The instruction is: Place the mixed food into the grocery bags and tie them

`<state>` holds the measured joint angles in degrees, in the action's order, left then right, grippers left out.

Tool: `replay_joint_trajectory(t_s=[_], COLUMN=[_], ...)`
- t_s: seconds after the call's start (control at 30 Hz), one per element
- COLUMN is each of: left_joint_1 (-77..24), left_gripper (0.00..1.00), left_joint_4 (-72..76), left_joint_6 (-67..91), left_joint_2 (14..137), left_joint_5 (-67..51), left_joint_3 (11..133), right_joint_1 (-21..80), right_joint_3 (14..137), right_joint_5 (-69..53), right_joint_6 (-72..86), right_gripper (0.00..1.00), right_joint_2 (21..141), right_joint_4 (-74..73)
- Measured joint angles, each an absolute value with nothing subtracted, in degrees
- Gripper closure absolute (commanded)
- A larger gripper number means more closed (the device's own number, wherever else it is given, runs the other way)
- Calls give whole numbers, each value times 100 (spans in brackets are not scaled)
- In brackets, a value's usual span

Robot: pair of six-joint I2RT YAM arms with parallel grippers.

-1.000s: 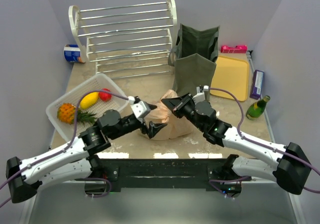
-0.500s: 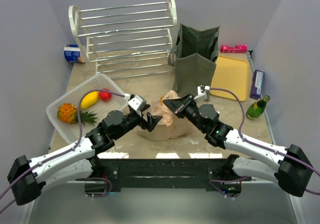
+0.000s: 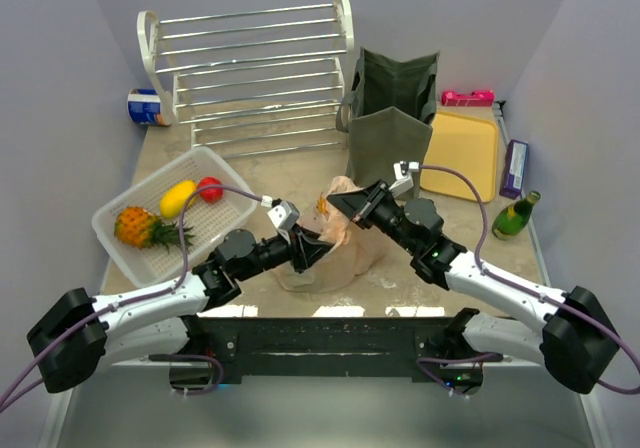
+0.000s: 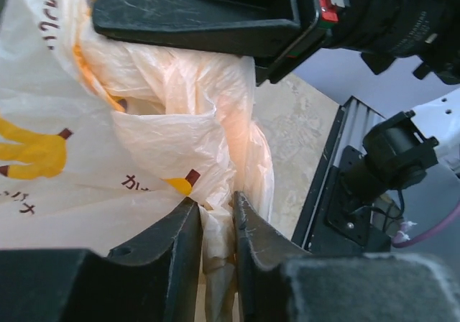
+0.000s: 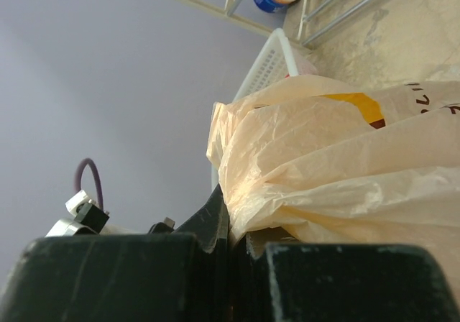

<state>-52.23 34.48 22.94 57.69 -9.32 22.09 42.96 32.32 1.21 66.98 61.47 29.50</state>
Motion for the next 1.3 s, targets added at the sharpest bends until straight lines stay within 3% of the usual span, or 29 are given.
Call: replay_joint_trajectory(t_s=[0.2,0.3,0.57,0.87,1.3], left_joint_1=[-5166,-4956,-4460,-4434,-4425], left_gripper=[37,29,29,43,42], left_joint_4=[3472,3050,2165,2738,3715], left_joint_6=[2561,2571,2495,2827,3055], left_joint_2=[5861,5492,4491,5170,5430], left_joint_5=[-1214,-1330,-1181,-1164,-1857], left_joint_3=[2176,2237,2744,2740,1994], right_joint_1=[4021,3889,3741,3710,3680], right_joint_3=[3312,3444,3618,3627,3612], right_joint_5=[-945,-1400,-2237,-2733,-2980], right_joint_6=[6414,6318,6230,6322,6611], right_gripper=[100,100,100,100,100], right_joint_2=[6547,6639,6637,6637,6637], right_joint_4=[3212,3227,3284,3461,3634])
